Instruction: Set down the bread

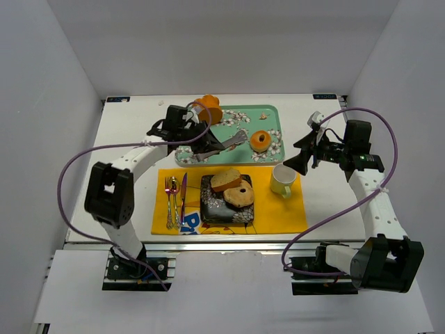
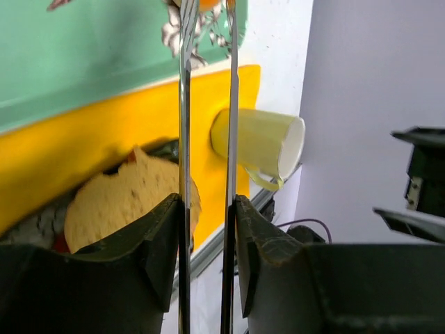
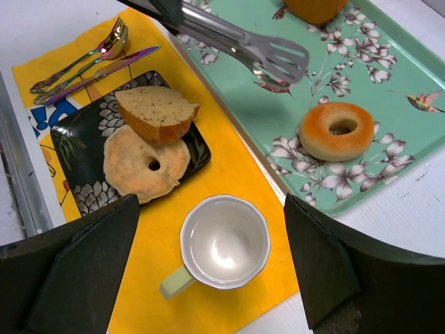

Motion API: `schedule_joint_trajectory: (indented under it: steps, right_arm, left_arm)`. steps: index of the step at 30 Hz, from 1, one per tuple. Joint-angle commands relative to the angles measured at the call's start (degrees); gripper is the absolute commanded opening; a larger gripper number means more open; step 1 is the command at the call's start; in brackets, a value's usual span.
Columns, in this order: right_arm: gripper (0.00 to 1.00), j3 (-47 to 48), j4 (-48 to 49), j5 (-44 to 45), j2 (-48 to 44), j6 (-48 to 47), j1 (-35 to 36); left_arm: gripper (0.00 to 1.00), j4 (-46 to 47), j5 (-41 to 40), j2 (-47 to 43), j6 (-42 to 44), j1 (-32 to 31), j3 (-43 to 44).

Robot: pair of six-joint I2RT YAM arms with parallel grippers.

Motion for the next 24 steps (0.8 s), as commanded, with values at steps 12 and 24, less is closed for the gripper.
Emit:
schedule_joint_trajectory:
  steps: [12, 24]
  right_arm:
    - [0.89, -1.2, 1.6, -0.1, -1.6, 0.3, -0.2]
    - [0.89, -1.2, 2.0, 0.3, -1.5, 0.5, -0.2]
  left_arm:
    - [0.5, 2.4, 1.6, 12.7, -1.1, -2.6, 11.5]
    - [0.5, -1.9, 4.0, 17.3, 1.5, -3.5, 14.4]
